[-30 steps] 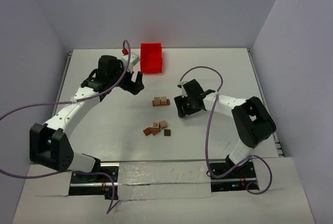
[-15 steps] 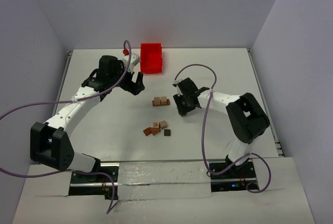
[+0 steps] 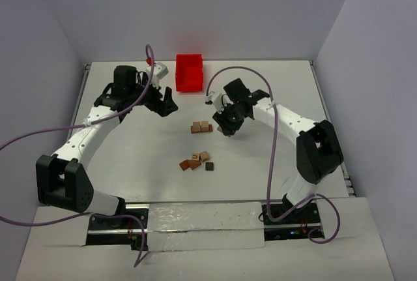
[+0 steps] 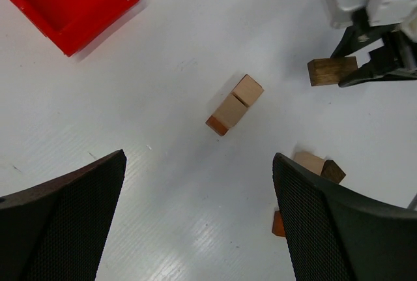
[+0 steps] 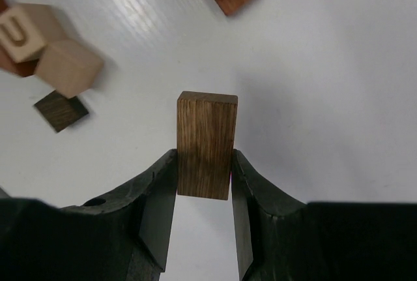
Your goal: Build the wood block tower
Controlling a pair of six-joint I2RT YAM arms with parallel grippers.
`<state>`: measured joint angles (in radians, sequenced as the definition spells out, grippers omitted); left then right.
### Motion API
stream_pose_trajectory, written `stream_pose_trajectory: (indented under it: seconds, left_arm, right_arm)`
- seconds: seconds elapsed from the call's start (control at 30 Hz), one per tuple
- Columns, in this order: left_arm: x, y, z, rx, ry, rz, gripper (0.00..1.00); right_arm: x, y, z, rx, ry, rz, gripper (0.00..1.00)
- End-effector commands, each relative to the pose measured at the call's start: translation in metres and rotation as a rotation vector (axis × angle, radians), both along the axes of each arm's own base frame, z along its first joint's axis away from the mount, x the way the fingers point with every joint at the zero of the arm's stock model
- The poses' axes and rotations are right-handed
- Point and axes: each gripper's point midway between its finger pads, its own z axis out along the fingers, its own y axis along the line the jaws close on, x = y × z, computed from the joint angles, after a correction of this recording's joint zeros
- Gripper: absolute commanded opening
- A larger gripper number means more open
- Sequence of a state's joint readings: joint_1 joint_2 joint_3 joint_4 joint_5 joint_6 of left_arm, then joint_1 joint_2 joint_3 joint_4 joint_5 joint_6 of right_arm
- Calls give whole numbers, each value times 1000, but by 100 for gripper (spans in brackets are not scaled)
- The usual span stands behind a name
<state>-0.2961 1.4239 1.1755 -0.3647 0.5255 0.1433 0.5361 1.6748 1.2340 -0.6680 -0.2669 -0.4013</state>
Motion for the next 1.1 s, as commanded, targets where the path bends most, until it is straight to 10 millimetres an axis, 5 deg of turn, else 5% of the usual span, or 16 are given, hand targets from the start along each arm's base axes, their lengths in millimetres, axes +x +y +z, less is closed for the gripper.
stream_pose_trajectory:
  seconds: [0.0, 0.3, 0.6, 1.07]
  left_arm:
    - [6, 6, 30, -103, -22, -66, 99]
    - [12, 19, 26, -134, 6, -75, 99]
    - [25, 41, 26, -175, 23, -52, 99]
    - [27, 47, 29, -215, 26, -36, 99]
  right_arm:
    - [-1, 14, 38, 46, -6, 285, 8]
    - [44, 57, 85, 91, 10, 499, 8]
    - [64, 72, 64, 62, 20, 512, 7]
    - [70, 98, 44, 48, -42, 523, 7]
